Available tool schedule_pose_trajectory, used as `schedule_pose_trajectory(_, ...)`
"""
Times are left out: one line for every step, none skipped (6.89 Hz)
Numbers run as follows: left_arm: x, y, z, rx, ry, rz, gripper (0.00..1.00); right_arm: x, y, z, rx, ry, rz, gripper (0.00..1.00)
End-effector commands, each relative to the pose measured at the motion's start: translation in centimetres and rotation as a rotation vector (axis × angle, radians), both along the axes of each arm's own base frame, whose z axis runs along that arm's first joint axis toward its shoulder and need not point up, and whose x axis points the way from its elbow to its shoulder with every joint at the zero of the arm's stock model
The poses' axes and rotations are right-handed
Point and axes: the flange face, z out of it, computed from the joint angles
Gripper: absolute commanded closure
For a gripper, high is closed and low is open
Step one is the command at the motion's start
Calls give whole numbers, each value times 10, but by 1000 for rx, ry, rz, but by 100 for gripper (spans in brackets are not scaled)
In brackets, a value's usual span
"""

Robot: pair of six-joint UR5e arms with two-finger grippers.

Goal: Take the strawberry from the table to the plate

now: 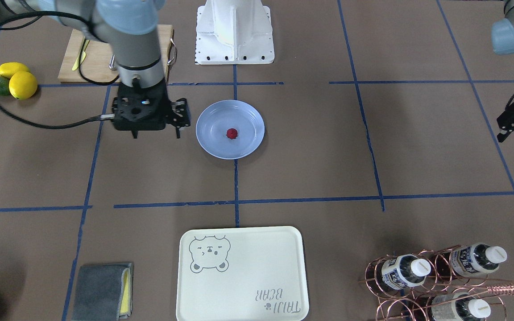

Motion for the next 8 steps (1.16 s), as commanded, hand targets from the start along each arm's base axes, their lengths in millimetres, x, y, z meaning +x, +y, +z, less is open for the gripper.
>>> schedule_pose_trajectory(-71,20,37,-18,-15,11,0,156,-31,107,19,6,-133,0)
schedule_pose_trajectory(-80,24,46,-100,-20,-1,0,201,-25,152,-1,12,-157,0)
schedule_pose_trajectory(-81,28,46,-116,-21,-2,0,249,-15,200,-11,-29,-183,0)
schedule_pose_trajectory(-81,37,62,-148,-23,-2,0,298,6,251,4,-72,-198,0)
schedule_pose_trajectory(-82,41,67,-159,-24,-4,0,344,23,299,0,-92,-180,0)
schedule_pose_trajectory(-82,48,73,-166,-25,-1,0,384,26,351,-15,-139,-182,0)
schedule_pose_trajectory(-82,50,76,-172,-25,-1,0,421,27,396,-11,-156,-182,0)
schedule_pose_trajectory(-82,52,78,-175,-24,0,0,426,26,405,-25,-158,-174,0)
